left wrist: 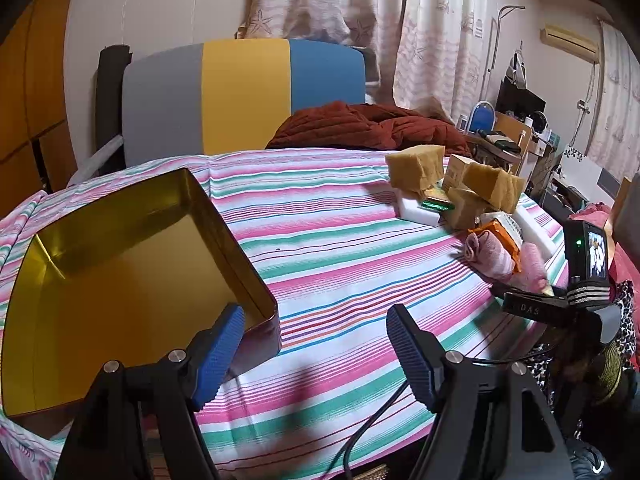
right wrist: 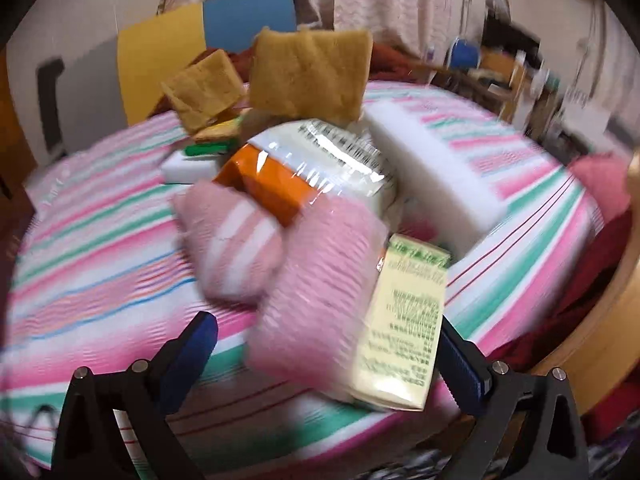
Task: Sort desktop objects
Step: 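Move both grippers over to the pile of items beside the tray, then close the left gripper on the pink hair roller while the right gripper nears the green tea box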
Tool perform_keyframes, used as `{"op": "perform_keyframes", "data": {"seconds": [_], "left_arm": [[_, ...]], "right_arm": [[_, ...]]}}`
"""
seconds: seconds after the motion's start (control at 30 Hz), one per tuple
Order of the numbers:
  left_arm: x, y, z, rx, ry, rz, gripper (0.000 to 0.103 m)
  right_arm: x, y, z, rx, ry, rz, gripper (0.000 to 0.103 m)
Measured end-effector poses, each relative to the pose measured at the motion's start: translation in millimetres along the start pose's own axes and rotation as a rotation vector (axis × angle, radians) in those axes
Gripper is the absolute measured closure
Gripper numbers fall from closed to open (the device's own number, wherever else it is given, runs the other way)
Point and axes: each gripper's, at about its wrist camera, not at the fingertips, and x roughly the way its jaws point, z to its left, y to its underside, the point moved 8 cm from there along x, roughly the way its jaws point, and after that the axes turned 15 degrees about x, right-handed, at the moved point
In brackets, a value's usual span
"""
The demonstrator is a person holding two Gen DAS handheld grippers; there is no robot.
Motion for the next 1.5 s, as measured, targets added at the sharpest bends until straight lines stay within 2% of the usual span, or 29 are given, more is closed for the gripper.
{"op": "perform_keyframes", "data": {"seconds": [0.3,0.4,0.47,0.57,0.7,0.77,1.0,1.2,1.3,1.5], "left_arm": [[6,4,4,-0.008,-0.034,0.035,0.028],[6,6,12,-0.03,-0.04,0.046,0.028],[7,7,14,-0.04,-0.039,0.054,0.028],[10,7,14,-0.036,-0.046,0.062,0.028],[12,3,0,0.023,-0.044,0.063,0.028],[13,-2,-12,0.052,-0.003,0.053,0.028],[28,-19,-42,0.076,0.135,0.07,0.028],[54,-40,-75,0.141,0.185,0.082,0.028],[69,-45,-89,0.189,0.181,0.098,0.028],[94,-48,-101,0.222,0.185,0.141,0.028]], "right_arm": [[0,15,90,-0.163,-0.245,-0.021,0.0],[-15,23,119,-0.191,-0.407,0.012,0.0],[-23,20,120,-0.176,-0.497,0.029,0.0],[-29,9,102,-0.138,-0.517,0.026,0.0],[-38,-5,77,-0.087,-0.544,0.023,0.0],[-43,-11,67,-0.079,-0.551,0.02,0.0],[-66,-3,54,-0.203,-0.529,0.004,0.0],[-69,4,55,-0.232,-0.554,-0.017,0.0],[-61,-6,52,-0.219,-0.501,-0.068,0.0],[-46,-28,45,-0.192,-0.37,-0.18,0.0]]}}
